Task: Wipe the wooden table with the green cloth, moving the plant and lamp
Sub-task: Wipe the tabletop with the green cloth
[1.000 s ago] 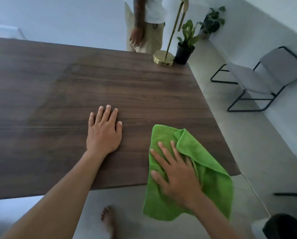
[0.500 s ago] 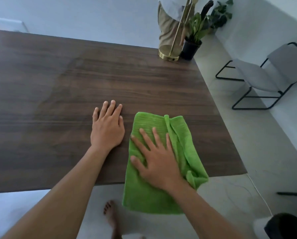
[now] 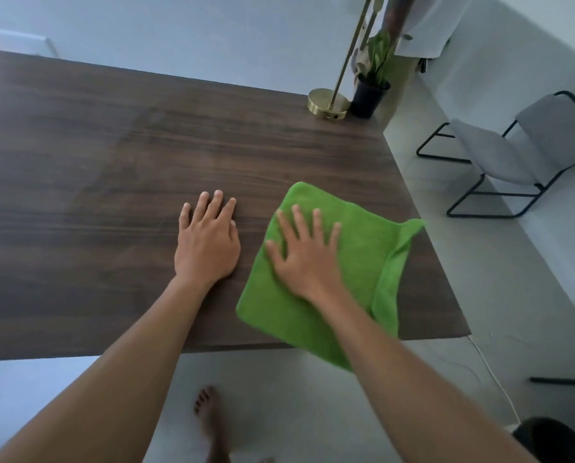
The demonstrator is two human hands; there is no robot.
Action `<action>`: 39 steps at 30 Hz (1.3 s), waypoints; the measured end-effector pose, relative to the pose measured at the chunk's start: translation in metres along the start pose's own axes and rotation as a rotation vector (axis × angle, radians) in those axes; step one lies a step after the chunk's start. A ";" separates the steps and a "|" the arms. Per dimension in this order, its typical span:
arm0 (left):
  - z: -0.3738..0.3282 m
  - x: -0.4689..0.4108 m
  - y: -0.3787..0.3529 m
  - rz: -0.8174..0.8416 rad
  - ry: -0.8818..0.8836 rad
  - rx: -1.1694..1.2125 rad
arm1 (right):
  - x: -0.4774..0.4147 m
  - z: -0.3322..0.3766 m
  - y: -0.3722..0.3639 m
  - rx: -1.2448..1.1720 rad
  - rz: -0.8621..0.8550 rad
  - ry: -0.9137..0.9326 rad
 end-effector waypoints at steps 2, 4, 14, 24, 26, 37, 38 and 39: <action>0.001 0.000 0.001 -0.001 0.005 0.003 | 0.038 0.015 -0.001 -0.025 -0.015 0.088; 0.001 0.000 0.002 -0.005 0.008 0.005 | 0.071 0.003 -0.005 -0.024 -0.023 0.115; 0.001 -0.002 -0.002 -0.015 -0.001 0.025 | -0.017 0.003 0.001 0.017 0.027 -0.017; -0.003 0.001 -0.001 0.049 0.019 -0.027 | 0.062 -0.112 0.003 0.031 0.041 0.125; -0.004 0.000 -0.002 0.071 0.023 -0.050 | 0.015 -0.136 0.009 0.035 0.059 0.017; -0.005 -0.004 0.000 0.064 0.021 -0.049 | -0.027 -0.038 0.008 -0.003 0.049 0.155; -0.005 -0.003 0.000 0.063 0.022 -0.048 | 0.001 -0.036 0.006 -0.020 0.029 0.219; -0.005 -0.004 0.000 0.060 0.021 -0.047 | 0.029 -0.040 0.005 -0.042 0.013 0.261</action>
Point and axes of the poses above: each hand's wrist, its own x-axis away from the middle knuckle, its own y-axis out of the back of the hand, z = x × y, the point moved 3 cm from there along -x, towards the middle knuckle, and after that the axes turned 2 degrees about x, right-handed, at the moved point
